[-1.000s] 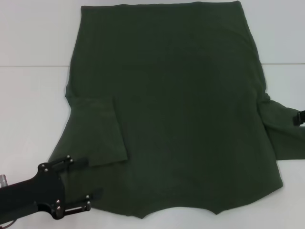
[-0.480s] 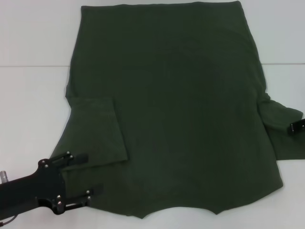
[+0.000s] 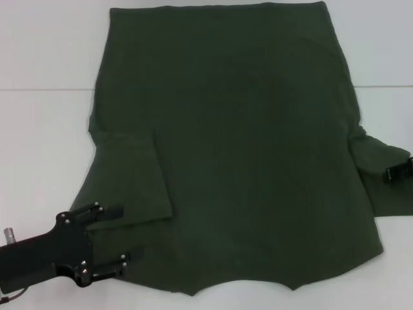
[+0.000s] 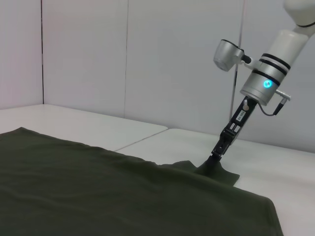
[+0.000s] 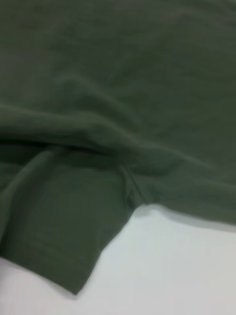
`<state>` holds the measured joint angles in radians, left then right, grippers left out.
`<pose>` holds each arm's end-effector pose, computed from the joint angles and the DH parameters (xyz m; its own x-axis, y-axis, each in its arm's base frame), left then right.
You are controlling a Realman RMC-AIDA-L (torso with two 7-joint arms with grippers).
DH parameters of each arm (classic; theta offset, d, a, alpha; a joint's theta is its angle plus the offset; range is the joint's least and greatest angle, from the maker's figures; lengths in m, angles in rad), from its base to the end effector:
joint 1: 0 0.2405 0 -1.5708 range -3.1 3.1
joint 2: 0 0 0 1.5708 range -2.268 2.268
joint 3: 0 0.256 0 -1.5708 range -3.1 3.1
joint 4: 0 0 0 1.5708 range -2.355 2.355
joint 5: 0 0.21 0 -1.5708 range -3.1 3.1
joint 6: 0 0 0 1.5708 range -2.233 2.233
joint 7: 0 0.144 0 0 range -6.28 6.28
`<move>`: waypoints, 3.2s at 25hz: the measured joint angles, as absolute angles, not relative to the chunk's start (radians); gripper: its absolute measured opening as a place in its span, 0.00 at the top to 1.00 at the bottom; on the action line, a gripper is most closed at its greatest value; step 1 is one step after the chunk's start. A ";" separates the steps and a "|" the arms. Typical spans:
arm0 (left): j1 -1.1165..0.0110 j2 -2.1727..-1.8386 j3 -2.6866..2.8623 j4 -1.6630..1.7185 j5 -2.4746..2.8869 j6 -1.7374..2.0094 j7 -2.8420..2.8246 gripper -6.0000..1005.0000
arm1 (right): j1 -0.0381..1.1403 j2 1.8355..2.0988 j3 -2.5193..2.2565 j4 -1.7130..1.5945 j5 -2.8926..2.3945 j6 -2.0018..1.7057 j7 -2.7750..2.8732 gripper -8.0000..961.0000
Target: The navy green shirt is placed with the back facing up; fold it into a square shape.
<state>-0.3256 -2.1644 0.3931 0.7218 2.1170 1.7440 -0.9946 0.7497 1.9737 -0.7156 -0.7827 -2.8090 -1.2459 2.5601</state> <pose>-0.3127 0.2508 0.0052 0.8100 0.1619 0.5637 0.3895 -0.8670 -0.3108 0.3040 0.4088 0.0682 0.3296 -0.9135 -0.2385 -0.8274 -0.1578 -0.5391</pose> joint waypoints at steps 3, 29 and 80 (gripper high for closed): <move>-0.327 -2.164 0.393 0.722 2.117 1.743 -0.994 0.18 | 0.752 1.978 -0.725 -0.777 -2.809 -1.234 2.559 0.18; -0.340 -2.164 0.391 0.716 2.117 1.732 -0.995 0.18 | 0.762 1.981 -0.753 -0.756 -2.820 -1.216 2.569 0.57; -0.347 -2.157 0.383 0.719 2.115 1.729 -1.017 0.18 | 0.779 1.962 -0.608 -0.965 -2.748 -1.266 2.569 0.97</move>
<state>-0.3467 -2.1567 0.3834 0.7194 2.1153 1.7292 -1.0169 0.7791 1.9619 -0.6076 -0.9654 -2.7482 -1.2659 2.5689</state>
